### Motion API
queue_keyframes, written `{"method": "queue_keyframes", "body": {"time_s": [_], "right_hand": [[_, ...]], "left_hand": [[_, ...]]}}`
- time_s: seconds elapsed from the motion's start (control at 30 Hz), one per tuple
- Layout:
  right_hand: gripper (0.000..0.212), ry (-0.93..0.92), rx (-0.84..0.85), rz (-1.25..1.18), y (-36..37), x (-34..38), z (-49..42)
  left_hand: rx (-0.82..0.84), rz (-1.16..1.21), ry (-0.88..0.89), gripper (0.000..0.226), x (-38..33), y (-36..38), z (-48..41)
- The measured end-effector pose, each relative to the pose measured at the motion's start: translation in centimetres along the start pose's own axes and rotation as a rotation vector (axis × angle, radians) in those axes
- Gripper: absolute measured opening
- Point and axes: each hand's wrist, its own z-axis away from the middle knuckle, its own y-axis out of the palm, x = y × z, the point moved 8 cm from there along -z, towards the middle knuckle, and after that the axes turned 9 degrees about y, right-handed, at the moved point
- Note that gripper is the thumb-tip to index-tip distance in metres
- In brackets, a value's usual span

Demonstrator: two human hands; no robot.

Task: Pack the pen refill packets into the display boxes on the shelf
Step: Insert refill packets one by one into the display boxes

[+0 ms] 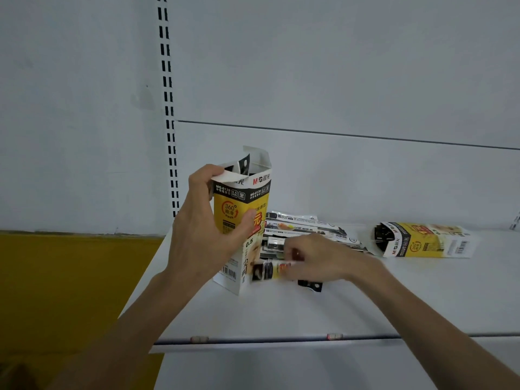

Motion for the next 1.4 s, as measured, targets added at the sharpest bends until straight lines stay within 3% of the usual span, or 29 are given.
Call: {"method": "queue_keyframes", "body": {"time_s": [0.07, 0.17, 0.27, 0.53, 0.73, 0.83, 0.93, 1.0, 1.1, 1.17, 1.27, 1.33, 1.4], "right_hand": [[0.025, -0.035, 0.011, 0.037, 1.2, 0.7, -0.3], [0.02, -0.021, 0.09, -0.152, 1.1, 0.4, -0.3], [0.045, 0.011, 0.248, -0.355, 1.3, 0.1, 0.1], [0.031, -0.034, 0.259, -0.11, 1.6, 0.8, 0.9], [0.051, -0.172, 0.166, -0.047, 0.8, 3.1, 1.1], [0.039, -0.237, 0.201, 0.038, 2.3, 4.2, 0.6], [0.016, -0.297, 0.109, -0.002, 2.2, 5.0, 0.2], [0.017, -0.394, 0.006, -0.06, 1.4, 5.8, 0.4], [0.022, -0.464, -0.24, -0.272, -1.4, 5.9, 0.8], [0.026, -0.31, -0.362, -0.529, -4.0, 4.4, 0.8], [0.028, -0.046, -0.441, -0.927, -6.5, 1.4, 0.2], [0.029, -0.036, -0.444, -1.212, -8.0, 0.5, 0.1], [0.035, -0.102, -0.454, -1.33, -10.1, 0.5, 0.6]], "left_hand": [[0.002, -0.015, -0.005, 0.06, 0.0, -0.1, 0.0], [-0.002, -0.042, -0.01, 0.06, 0.0, -0.6, -0.1], [-0.024, -0.054, 0.0, 0.062, 0.0, -1.3, 0.0], [-0.062, -0.082, 0.055, 0.06, 0.0, -2.4, 0.2], [-0.079, -0.098, 0.028, 0.062, 0.6, -2.7, 0.2], [-0.081, -0.091, 0.037, 0.061, 0.6, -2.7, 0.1], [-0.088, -0.08, 0.064, 0.059, 0.5, -2.8, 0.0], [-0.105, -0.061, 0.067, 0.059, 0.6, -3.1, -0.1], [-0.139, -0.041, 0.048, 0.061, 0.8, -3.7, -0.2], [-0.149, -0.029, 0.035, 0.06, 0.9, -3.7, -0.2], [-0.126, -0.019, 0.044, 0.06, 0.6, -3.2, -0.1], [-0.086, -0.028, 0.085, 0.058, -0.1, -2.6, 0.1], [-0.052, -0.083, 0.176, 0.058, -1.2, -2.1, 0.0]]}}
